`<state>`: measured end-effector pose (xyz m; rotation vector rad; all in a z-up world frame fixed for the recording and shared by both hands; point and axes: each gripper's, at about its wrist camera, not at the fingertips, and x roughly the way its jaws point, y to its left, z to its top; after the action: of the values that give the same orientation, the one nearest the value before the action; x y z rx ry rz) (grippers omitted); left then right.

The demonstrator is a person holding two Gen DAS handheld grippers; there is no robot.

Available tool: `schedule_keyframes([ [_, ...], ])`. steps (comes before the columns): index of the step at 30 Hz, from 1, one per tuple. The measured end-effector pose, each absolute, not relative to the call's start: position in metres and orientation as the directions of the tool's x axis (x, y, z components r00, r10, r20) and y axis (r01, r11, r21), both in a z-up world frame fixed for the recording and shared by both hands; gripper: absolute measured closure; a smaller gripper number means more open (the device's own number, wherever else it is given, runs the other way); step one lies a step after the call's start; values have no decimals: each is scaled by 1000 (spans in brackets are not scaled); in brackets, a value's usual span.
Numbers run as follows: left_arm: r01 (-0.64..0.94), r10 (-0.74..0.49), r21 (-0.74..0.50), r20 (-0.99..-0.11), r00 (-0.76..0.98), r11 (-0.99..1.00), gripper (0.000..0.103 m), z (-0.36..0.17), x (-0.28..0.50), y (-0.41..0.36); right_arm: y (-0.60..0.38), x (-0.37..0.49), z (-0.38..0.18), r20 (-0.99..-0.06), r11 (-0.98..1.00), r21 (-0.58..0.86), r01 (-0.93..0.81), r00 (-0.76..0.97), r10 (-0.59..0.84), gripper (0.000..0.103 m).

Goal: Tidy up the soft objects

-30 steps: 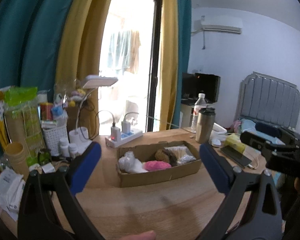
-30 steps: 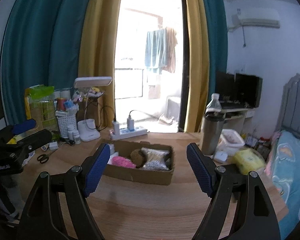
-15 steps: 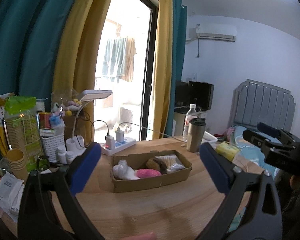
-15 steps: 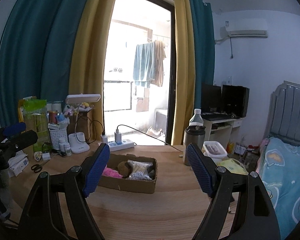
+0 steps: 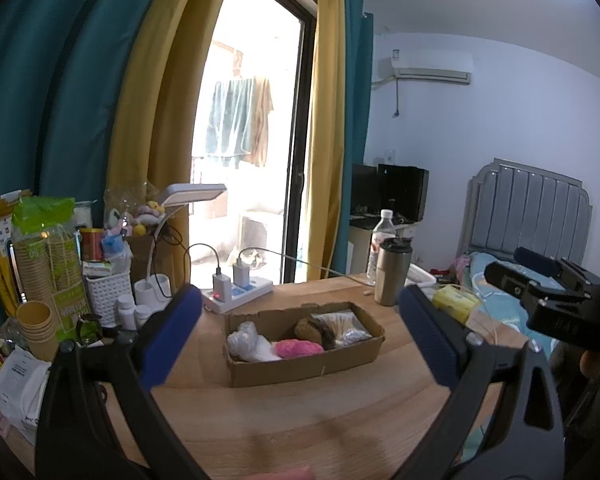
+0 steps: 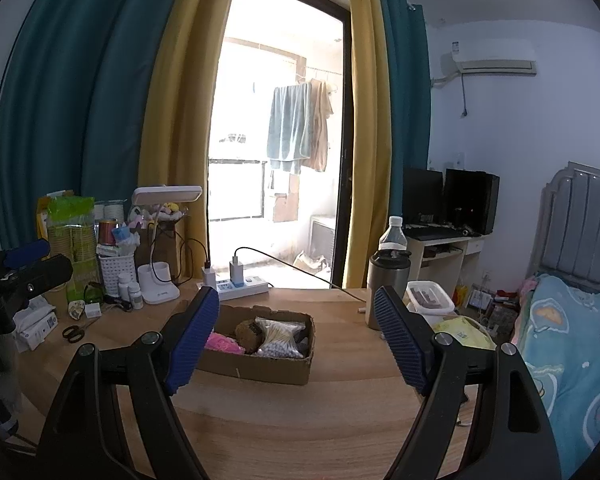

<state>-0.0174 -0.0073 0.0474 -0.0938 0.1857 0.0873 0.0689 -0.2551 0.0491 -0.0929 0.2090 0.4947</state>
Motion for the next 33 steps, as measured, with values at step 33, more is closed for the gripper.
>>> schedule_keyframes([
  [33, -95, 81, -65, -185, 979, 993, 3, 43, -15, -11, -250, 69, 44, -238, 864, -38, -502, 844, 480, 20],
])
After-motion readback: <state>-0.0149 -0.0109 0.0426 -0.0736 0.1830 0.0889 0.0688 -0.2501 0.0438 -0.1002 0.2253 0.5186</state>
